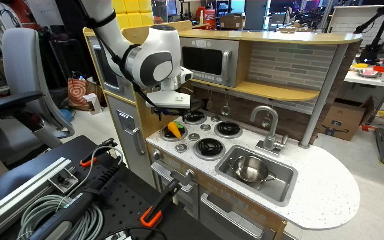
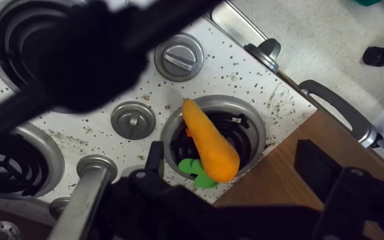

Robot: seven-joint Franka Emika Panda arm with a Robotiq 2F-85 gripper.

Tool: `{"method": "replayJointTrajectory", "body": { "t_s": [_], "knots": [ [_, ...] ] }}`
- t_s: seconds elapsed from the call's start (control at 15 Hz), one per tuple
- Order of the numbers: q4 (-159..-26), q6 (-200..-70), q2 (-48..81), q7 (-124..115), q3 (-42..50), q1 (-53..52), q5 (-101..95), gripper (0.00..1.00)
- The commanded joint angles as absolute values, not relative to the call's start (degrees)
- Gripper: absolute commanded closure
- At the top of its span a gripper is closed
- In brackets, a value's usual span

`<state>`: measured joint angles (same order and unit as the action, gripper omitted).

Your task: Put the carrot plush inside the pot that is in the sink

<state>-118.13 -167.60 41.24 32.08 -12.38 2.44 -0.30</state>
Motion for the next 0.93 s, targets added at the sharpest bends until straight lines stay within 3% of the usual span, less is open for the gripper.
{"method": "replayJointTrajectory", "body": {
  "t_s": [0.0,0.2,0.47,0.87],
  "knots": [
    [-117.1,-167.5,42.2,29.9,-13.6,3.8,-3.3,0.0],
    [-115.7,-163.7,41.9,33.1,-13.5,4.4,-5.8,0.0],
    [-108.5,-157.2,43.5,32.1,-6.1,-2.7,-16.0,0.0],
    [-102.9,-158.0,49.0,25.0,-2.0,-8.4,-20.6,0.0]
  ]
}}
